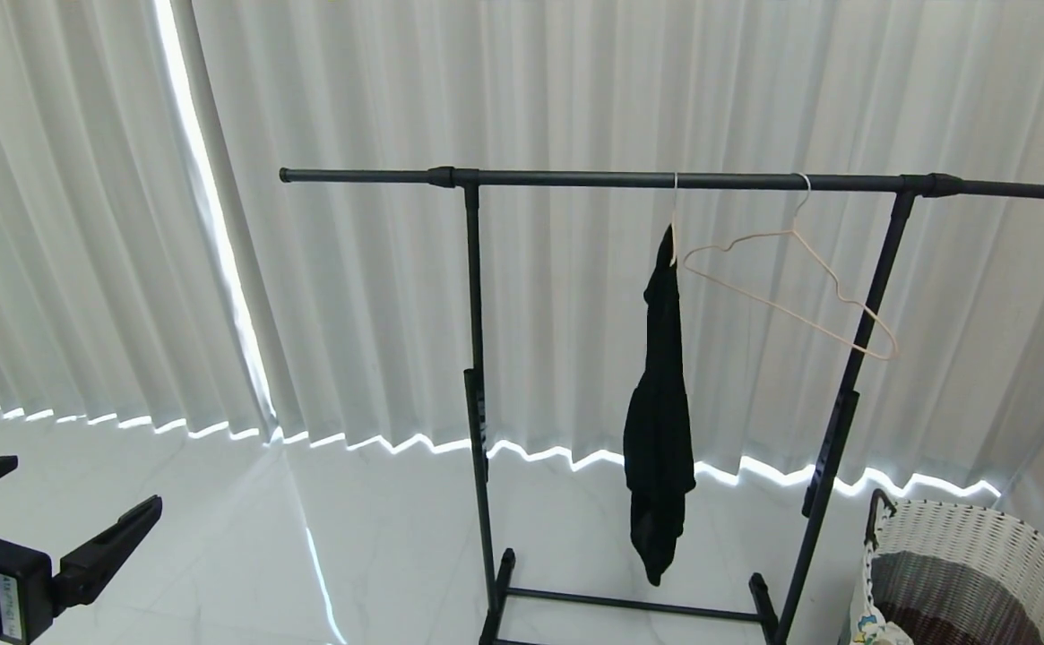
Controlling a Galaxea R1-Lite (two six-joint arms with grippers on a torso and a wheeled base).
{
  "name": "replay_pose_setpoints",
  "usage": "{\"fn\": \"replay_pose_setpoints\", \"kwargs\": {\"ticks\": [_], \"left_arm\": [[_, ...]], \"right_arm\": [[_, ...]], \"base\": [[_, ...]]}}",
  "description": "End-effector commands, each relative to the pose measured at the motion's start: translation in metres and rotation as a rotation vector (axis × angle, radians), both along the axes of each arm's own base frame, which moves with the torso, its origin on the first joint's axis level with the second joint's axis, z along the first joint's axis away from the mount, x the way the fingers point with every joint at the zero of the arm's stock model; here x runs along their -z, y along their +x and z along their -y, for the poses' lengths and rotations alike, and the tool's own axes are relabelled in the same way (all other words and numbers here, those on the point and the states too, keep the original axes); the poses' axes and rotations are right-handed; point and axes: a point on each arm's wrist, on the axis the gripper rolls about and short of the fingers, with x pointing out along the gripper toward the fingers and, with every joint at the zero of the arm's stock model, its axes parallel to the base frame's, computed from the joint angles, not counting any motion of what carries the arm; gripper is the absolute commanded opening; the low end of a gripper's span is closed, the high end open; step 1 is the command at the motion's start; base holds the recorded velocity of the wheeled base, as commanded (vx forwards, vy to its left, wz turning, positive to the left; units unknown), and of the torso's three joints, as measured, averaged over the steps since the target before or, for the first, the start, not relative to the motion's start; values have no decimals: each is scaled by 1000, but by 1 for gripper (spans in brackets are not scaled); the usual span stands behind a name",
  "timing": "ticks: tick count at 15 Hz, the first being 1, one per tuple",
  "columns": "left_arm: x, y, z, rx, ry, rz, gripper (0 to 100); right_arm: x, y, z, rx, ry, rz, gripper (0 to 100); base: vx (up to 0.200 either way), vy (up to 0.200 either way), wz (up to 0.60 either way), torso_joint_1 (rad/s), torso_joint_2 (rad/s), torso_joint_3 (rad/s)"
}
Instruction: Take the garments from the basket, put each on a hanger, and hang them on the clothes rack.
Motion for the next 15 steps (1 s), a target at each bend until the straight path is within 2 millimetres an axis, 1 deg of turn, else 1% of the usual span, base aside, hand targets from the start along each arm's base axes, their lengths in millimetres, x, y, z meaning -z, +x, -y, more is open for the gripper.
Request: {"fn": "replay_pose_setpoints", "kwargs": {"ticks": [1, 5, 8, 9, 10, 12, 15], "left_arm": [[-3, -1, 0, 12, 60, 37, 100], [0, -1, -2, -6, 76, 26, 100], [-7, 1, -3, -38, -8, 52, 100], [-7, 0, -3, -45, -15, 54, 100], [-5, -1, -4, -73, -11, 48, 100], [-3, -1, -4, -76, -9, 40, 100], [-3, -1, -4, -72, -2, 38, 100]], "right_arm": [[0, 2, 0, 0, -2, -2, 100], [3, 3, 0, 4, 3, -12, 100], [5, 13, 1, 7, 5, -3, 100], [6, 15, 1, 7, 4, 2, 100], [6, 23, 1, 7, 3, 19, 100], [8, 31, 1, 4, 3, 46, 100], [13, 34, 1, 7, 0, 56, 100]], "base": [[0, 0, 0, -203, 486, 290], [0, 0, 0, -188, 481, 284], [0, 0, 0, -175, 469, 292], [0, 0, 0, -159, 461, 290], [0, 0, 0, -144, 466, 295], [0, 0, 0, -139, 454, 303], [0, 0, 0, -49, 165, 108]]}}
